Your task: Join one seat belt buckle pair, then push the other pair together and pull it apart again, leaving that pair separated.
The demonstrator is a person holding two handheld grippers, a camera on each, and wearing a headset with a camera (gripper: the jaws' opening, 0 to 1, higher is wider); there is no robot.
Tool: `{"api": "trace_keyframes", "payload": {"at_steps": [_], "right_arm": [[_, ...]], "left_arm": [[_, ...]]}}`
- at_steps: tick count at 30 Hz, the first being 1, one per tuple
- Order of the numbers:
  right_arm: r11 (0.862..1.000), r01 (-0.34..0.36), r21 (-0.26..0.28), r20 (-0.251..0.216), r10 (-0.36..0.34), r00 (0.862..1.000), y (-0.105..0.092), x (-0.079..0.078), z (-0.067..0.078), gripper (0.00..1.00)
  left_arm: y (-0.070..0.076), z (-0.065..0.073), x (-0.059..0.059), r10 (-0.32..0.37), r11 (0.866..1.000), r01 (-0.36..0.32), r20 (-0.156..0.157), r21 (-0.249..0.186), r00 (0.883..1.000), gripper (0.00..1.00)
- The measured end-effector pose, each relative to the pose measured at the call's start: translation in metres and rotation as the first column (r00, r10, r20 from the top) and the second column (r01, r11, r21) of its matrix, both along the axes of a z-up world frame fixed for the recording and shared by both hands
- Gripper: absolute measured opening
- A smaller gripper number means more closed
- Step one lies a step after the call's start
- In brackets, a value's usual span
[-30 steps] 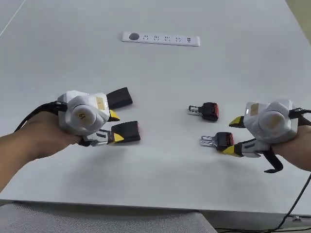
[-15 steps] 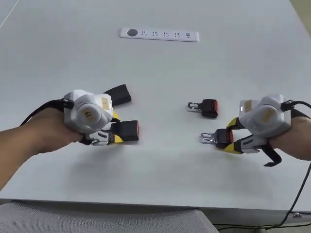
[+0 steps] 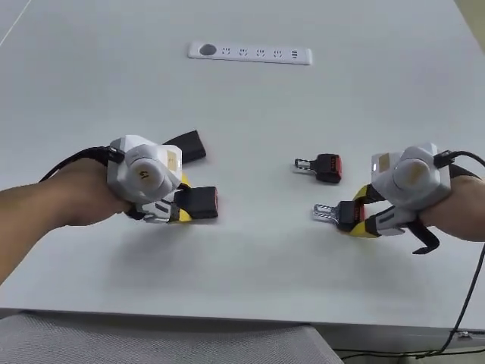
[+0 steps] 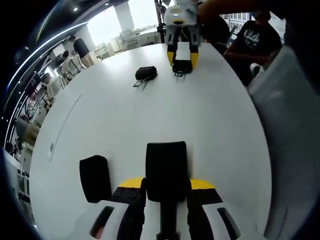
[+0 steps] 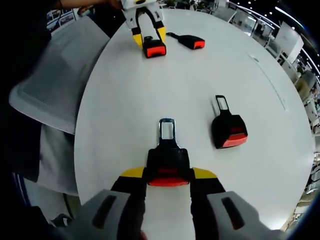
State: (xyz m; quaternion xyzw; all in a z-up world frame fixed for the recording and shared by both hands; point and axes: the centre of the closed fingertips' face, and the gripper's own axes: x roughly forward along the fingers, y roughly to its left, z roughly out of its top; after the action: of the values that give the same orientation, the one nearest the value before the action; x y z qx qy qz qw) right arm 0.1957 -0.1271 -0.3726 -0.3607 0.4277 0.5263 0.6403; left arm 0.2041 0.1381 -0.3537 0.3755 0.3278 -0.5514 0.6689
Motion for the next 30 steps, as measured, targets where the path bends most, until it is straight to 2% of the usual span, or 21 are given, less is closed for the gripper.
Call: {"api": "trace_keyframes", "payload": {"at_steps": [3,5,7,14,22,30], "right_arm": [[1.0,0.004,-0.015,-0.014,-0.004,1.0,-0.001,0.003,-0.004,0.34],[1.0,-0.004,-0.026,-0.022,0.004,1.0,-0.002,0.003,-0.005,0.34],[0.998,-0.034,-0.045,-0.023,0.033,0.999,-0.003,0.003,-0.006,0.34],[0.999,-0.039,-0.025,-0.043,0.038,0.998,-0.003,0.004,-0.009,0.33],[0.998,-0.044,-0.04,-0.045,0.042,0.998,-0.002,0.003,-0.011,0.33],[0.999,-0.032,-0.025,-0.038,0.031,0.999,0.001,0.001,-0.008,0.33]], "left_arm": [[0.0,0.0,0.0,-0.002,1.0,0.002,-0.007,0.0,1.0,0.33],[0.002,-0.002,-0.001,-0.037,0.999,0.037,0.01,0.018,0.999,0.33],[0.002,-0.003,-0.001,-0.044,0.999,0.044,0.01,0.021,0.999,0.33],[0.004,-0.004,0.0,-0.06,0.998,0.06,-0.023,0.0,0.998,0.32],[0.005,-0.007,0.001,-0.066,0.998,0.066,-0.03,-0.001,0.997,0.32],[0.009,-0.017,0.009,-0.057,0.998,0.057,-0.04,-0.002,0.998,0.32]]}}
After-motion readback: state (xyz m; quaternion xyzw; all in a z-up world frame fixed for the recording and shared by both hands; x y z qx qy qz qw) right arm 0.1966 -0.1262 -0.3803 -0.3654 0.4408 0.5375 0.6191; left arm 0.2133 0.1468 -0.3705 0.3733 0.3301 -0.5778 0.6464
